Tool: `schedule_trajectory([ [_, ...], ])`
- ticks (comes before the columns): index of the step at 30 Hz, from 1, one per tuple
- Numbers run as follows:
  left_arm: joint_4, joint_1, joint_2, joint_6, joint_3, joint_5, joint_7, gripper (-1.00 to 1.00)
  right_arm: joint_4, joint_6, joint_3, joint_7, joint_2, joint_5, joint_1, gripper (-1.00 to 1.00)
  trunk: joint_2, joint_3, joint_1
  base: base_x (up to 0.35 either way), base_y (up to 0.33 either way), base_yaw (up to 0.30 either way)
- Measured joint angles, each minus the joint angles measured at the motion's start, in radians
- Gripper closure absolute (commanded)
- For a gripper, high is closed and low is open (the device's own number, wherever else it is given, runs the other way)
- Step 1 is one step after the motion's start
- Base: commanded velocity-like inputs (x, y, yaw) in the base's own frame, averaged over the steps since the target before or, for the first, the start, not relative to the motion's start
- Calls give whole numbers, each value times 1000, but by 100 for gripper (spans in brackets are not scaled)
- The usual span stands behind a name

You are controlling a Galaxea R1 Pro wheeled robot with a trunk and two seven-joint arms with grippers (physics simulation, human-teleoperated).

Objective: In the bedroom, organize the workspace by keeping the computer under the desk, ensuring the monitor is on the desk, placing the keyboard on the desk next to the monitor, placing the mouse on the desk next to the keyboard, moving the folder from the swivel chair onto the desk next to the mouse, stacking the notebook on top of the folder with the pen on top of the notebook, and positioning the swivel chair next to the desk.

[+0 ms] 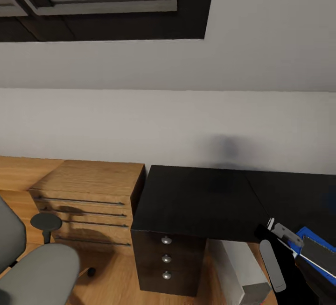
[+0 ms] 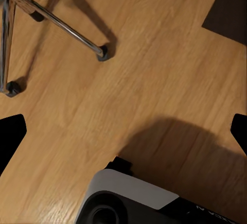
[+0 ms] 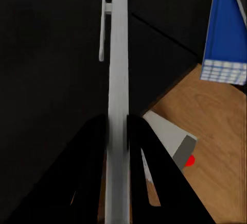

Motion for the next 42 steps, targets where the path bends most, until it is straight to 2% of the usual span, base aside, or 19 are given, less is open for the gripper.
schedule_trajectory([
  [8,0,0,0,0,0,0,0,-100,0,-2,-9,-1,-2,0,0,100,0,-5,0,0,0,-259],
  [15,0,0,0,0,0,0,0,-100,3,-2,-11,0,-21,0,-1,100,0,-13,0,0,0,-196],
  [21,0,0,0,-1,0,0,0,-100,25,-2,-52,0,-27,0,-3,100,0,-21,0,0,0,-149],
  [24,0,0,0,-1,0,0,0,-100,30,-2,-57,0,-28,0,-4,100,0,-25,0,0,0,-143],
  [34,0,0,-1,-1,-1,0,-1,-100,29,-3,-61,4,-28,-2,-4,100,0,-38,0,24,0,-120],
  [42,0,0,-1,-1,-1,0,-2,-100,13,-3,-57,6,-28,0,-4,100,0,-39,0,135,0,-7],
])
